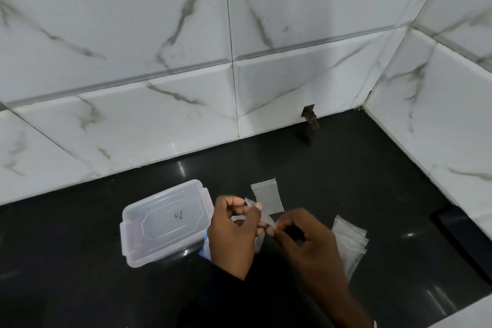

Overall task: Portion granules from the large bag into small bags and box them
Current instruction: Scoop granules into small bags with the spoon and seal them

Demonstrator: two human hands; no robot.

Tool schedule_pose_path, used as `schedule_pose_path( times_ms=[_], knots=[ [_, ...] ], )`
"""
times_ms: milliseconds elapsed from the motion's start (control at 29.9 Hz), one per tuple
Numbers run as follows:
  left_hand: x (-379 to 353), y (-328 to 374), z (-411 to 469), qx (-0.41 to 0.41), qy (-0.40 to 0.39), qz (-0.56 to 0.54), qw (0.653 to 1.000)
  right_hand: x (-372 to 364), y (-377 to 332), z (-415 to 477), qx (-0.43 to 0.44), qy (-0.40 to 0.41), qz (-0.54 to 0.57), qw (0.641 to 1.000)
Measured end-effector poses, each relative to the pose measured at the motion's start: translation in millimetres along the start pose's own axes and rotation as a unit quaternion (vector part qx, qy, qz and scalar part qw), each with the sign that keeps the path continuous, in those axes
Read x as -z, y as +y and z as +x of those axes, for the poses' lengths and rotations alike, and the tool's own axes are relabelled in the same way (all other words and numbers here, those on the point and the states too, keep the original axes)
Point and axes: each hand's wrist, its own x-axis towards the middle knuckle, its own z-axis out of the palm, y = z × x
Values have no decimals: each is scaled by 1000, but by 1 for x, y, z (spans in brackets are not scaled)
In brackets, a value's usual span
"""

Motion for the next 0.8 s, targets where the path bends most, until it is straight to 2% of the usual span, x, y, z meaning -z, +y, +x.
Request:
schedule_pose_path(
  times_ms=[100,201,334,502,602,669,736,802],
  knots=[
    [20,-3,-16,-54,17,53,997,-3,-14,-23,3,-23,-2,1000],
    [43,-4,-37,-126,-6,78,989,-1,-28,-43,-26,-56,35,997],
    [66,-14,-58,-232,-24,157,960,-11,-30,-57,-32,-91,31,995],
    [98,-36,-72,-290,-88,237,923,-25,-29,-66,-33,-82,27,996],
    [112,-46,-70,-298,-116,245,915,-30,-32,-62,-21,-119,35,992],
    [118,-48,-63,-281,-123,236,922,-35,-34,-52,5,-128,21,992],
    [124,-49,-53,-260,-127,231,929,-38,-27,-30,55,-90,-56,993],
    [128,-51,-42,-243,-140,251,927,-45,-14,1,81,-105,-188,973]
  ],
)
